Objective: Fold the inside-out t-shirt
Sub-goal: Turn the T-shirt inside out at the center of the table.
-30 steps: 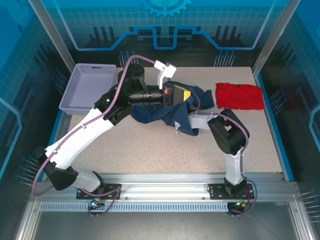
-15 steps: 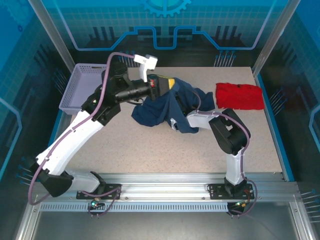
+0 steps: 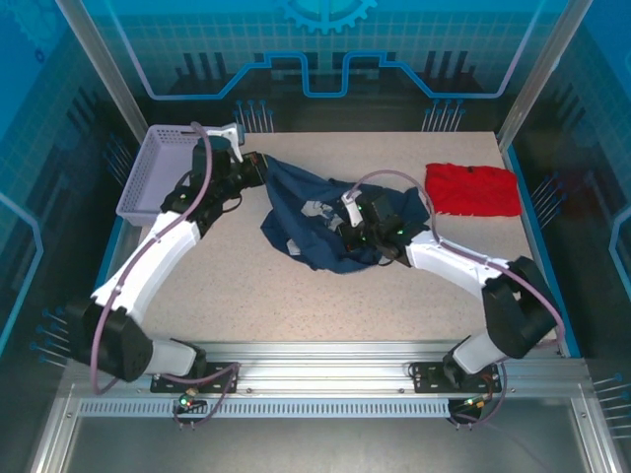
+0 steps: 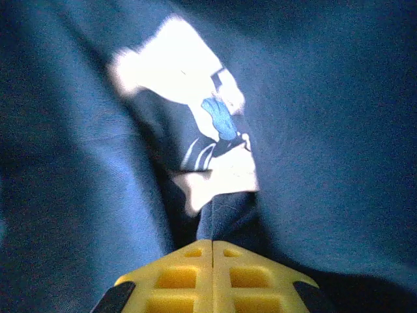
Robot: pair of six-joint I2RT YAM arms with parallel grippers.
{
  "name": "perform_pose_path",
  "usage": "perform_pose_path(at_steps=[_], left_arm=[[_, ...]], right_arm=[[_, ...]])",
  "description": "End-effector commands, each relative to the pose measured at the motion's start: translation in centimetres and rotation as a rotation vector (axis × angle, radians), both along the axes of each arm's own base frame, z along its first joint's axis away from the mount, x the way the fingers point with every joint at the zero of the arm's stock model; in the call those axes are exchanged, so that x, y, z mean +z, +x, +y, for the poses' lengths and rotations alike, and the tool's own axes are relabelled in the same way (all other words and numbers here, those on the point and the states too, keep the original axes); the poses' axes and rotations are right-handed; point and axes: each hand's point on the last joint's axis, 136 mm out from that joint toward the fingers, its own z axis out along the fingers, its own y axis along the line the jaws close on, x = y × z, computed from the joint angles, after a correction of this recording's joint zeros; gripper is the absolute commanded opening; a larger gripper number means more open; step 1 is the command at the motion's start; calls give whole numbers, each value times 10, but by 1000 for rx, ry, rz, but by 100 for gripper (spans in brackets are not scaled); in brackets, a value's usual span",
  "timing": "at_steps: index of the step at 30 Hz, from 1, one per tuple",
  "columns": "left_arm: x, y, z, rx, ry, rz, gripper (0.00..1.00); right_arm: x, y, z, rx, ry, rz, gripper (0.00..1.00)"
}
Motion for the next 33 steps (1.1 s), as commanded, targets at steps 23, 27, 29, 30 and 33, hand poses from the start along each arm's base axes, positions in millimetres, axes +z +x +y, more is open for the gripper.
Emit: perform_pose_path(at_steps=[23, 27, 29, 30, 33], left_arm=[[-186, -41, -42, -180, -119, 281, 40], [-141, -52, -60, -321, -143, 119, 62], [-126, -57, -80, -433, -130, 65, 68], [-123, -59, -89, -479, -122, 55, 70], [-112, -59, -115, -591, -92, 31, 72]], right_arm=[[149, -2, -22, 265, 436, -180, 0], [135, -5, -24, 294, 435, -142, 0], [133, -5, -24, 305, 430, -133, 0], [132, -5, -24, 306, 428, -128, 0], [134, -5, -25, 309, 423, -134, 0]])
